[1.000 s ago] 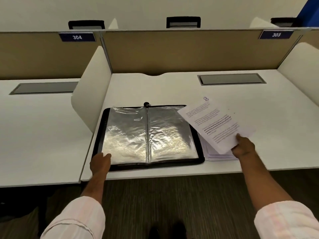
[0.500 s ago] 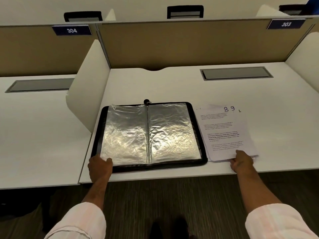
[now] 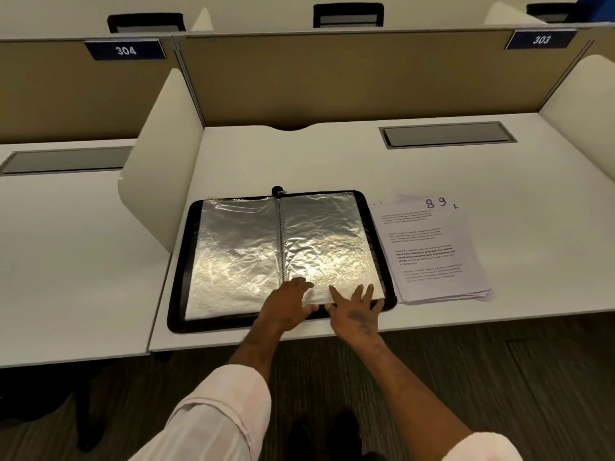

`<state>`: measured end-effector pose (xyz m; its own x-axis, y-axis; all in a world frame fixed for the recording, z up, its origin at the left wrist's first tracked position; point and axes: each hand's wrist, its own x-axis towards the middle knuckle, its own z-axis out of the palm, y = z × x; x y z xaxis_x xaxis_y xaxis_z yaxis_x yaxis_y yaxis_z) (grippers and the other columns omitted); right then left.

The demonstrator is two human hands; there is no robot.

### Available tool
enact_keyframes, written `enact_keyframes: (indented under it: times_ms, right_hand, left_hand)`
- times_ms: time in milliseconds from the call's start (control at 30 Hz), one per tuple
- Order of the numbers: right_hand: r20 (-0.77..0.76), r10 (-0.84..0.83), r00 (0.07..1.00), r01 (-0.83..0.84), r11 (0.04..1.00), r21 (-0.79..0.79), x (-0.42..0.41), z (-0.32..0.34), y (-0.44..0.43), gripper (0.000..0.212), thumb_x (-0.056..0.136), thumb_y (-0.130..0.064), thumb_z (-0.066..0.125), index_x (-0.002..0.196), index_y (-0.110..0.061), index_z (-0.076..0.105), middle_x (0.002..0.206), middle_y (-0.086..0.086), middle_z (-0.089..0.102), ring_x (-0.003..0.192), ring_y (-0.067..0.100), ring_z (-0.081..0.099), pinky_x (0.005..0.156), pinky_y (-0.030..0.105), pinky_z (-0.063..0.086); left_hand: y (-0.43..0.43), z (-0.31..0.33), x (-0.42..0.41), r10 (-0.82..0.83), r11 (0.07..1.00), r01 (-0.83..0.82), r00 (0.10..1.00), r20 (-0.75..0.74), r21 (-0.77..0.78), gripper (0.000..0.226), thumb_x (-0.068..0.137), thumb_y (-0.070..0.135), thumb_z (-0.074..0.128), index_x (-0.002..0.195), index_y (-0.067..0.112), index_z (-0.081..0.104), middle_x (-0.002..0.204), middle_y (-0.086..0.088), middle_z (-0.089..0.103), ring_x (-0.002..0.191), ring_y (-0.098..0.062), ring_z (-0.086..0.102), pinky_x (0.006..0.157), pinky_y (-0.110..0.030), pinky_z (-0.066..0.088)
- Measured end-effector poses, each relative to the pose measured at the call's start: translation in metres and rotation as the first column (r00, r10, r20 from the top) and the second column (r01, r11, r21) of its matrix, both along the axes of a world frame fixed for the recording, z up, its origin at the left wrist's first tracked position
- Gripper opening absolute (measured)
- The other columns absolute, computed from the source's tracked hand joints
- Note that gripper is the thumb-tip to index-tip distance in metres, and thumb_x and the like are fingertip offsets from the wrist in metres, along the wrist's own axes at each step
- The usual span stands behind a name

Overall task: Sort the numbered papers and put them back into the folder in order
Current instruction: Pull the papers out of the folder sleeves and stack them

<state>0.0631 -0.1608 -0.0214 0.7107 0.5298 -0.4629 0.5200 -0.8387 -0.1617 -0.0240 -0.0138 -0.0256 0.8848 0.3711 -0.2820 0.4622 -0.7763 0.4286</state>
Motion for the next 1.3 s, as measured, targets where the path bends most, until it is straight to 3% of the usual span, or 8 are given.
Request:
enact_keyframes:
  times_ms: [433,600,733,967,1067,1167,1233,1300]
  right_hand:
    - [0.103,0.074,0.992,-0.096,0.968,0.230,0.007,0.007,0.001,0.062,0.102,-0.029,0.035,0.155,-0.015,0.006,0.163,0.000,0.003,0.149,0.024,-0.007,0.119,0.053,0.003]
    - [0.459,-0.072,0.885,-0.206,0.826,0.525,-0.001,-0.001,-0.004,0.046,0.082,-0.018,0.066,0.127,-0.012,0.058,0.129,0.012,0.057,0.120,0.028,0.054,0.098,0.044,0.045]
    - [0.533,0.084,0.842,-0.403,0.754,0.518,-0.009,-0.011,-0.009,0.028,0.079,-0.014,0.067,0.106,-0.013,0.067,0.108,0.007,0.064,0.101,0.024,0.062,0.086,0.037,0.049]
    - [0.433,-0.117,0.894,-0.164,0.814,0.557,0.004,-0.020,-0.020,0.035,0.079,-0.015,0.070,0.113,-0.011,0.064,0.114,0.009,0.062,0.102,0.026,0.061,0.084,0.039,0.050]
    - [0.121,-0.376,0.919,0.191,0.691,0.697,0.007,-0.007,-0.020,0.029,0.094,-0.021,0.054,0.122,-0.016,0.058,0.120,0.005,0.057,0.105,0.022,0.056,0.083,0.032,0.043]
    - [-0.341,-0.598,0.725,0.614,0.337,0.714,0.018,-0.003,-0.016,0.039,0.098,-0.051,0.036,0.128,-0.028,0.048,0.127,0.002,0.057,0.104,0.021,0.060,0.088,0.038,0.049]
    - [-0.543,-0.600,0.587,0.744,0.135,0.655,0.027,-0.001,-0.015,0.047,0.097,-0.059,0.035,0.131,-0.028,0.045,0.124,0.000,0.059,0.096,0.021,0.066,0.087,0.043,0.053]
    - [-0.583,-0.606,0.542,0.774,0.090,0.627,0.037,-0.001,-0.015,0.051,0.097,-0.056,0.040,0.136,-0.024,0.041,0.119,-0.001,0.060,0.096,0.021,0.067,0.088,0.044,0.053]
  left_hand:
    - [-0.012,-0.004,0.011,0.112,0.984,-0.125,0.988,0.102,0.128,0.024,0.096,0.037,0.056,0.107,0.017,0.063,0.113,-0.003,0.061,0.095,-0.023,0.063,0.083,-0.036,0.048]
    - [-0.008,0.001,0.011,0.251,0.967,-0.253,0.953,0.170,-0.013,0.023,0.102,0.031,0.041,0.099,0.015,0.058,0.098,-0.002,0.064,0.088,-0.022,0.060,0.072,-0.032,0.037]
    - [-0.007,0.005,0.010,0.329,0.944,-0.316,0.926,0.187,-0.095,0.019,0.103,0.029,0.038,0.099,0.018,0.053,0.088,0.001,0.062,0.082,-0.024,0.060,0.070,-0.032,0.038]
    - [-0.006,0.002,0.009,0.272,0.961,-0.257,0.946,0.178,-0.106,0.027,0.095,0.047,0.054,0.099,0.020,0.057,0.093,0.005,0.064,0.086,-0.017,0.062,0.075,-0.032,0.046]
    - [0.000,0.001,0.002,0.280,0.940,-0.238,0.948,0.151,-0.246,0.053,0.078,0.060,0.069,0.114,0.022,0.059,0.109,0.006,0.062,0.099,-0.012,0.059,0.086,-0.033,0.051]
    - [0.016,-0.008,-0.018,0.436,0.900,-0.412,0.864,0.252,-0.143,0.064,0.080,0.060,0.069,0.128,0.020,0.056,0.139,-0.003,0.051,0.128,-0.020,0.046,0.108,-0.040,0.039]
    - [0.030,-0.010,-0.035,0.668,0.726,-0.686,0.687,0.284,-0.048,0.069,0.085,0.057,0.064,0.138,0.015,0.048,0.153,-0.011,0.035,0.143,-0.027,0.028,0.116,-0.047,0.025]
    - [0.044,-0.009,-0.052,0.857,0.499,-0.865,0.482,0.183,-0.056,0.083,0.087,0.057,0.061,0.149,0.011,0.031,0.160,-0.018,0.017,0.149,-0.033,0.009,0.118,-0.054,0.012]
